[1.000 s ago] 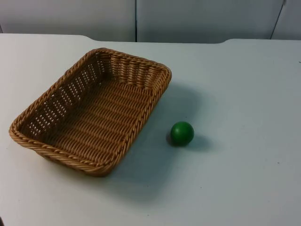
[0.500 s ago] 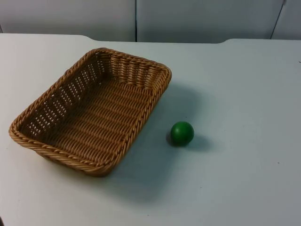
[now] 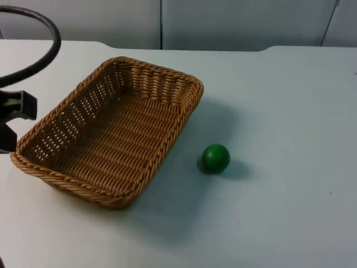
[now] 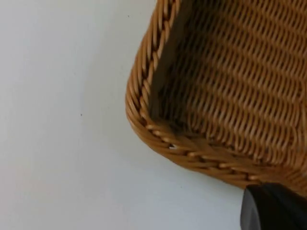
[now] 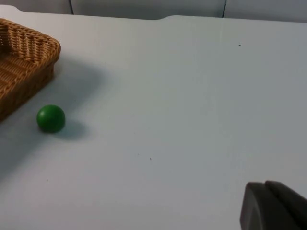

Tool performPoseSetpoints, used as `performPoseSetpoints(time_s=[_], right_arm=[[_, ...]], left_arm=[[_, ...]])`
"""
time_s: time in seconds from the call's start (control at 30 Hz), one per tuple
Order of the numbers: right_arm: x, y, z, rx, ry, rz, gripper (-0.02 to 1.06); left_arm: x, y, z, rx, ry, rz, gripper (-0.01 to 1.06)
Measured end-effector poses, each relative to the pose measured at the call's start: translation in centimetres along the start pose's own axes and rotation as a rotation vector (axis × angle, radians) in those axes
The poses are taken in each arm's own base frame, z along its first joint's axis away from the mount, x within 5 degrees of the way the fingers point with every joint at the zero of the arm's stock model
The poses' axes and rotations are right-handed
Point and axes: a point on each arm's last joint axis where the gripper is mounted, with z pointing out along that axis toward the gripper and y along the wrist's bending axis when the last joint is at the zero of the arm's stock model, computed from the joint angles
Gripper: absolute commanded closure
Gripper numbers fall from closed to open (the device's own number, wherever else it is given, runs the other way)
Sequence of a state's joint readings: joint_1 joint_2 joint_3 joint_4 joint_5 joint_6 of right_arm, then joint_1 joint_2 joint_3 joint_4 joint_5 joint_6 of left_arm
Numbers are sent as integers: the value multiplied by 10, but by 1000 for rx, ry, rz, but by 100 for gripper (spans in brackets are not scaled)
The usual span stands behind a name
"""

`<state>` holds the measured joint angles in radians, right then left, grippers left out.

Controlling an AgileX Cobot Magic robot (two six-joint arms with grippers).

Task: Pick up the basket with the left hand and place the ball into the basket with the right hand.

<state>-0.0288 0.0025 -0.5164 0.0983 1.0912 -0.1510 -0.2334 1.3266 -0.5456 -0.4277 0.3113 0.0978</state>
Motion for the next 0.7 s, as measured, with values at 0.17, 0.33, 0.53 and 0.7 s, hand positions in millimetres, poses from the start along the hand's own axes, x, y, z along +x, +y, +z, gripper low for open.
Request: performPoseSetpoints(time_s=[0.17, 0.33, 0.53, 0.7], right_arm=[[0, 0, 0, 0, 0, 0, 105], [0, 0, 0, 0, 0, 0, 105], [0, 0, 0, 0, 0, 0, 105], [0, 0, 0, 0, 0, 0, 105]], left_arm=[[0, 5, 18, -34, 19, 5, 102], [2, 10, 33, -68, 40, 42, 67], [-2, 14, 44, -90, -8, 59, 34], [-8, 16, 49, -105, -80, 62, 34]])
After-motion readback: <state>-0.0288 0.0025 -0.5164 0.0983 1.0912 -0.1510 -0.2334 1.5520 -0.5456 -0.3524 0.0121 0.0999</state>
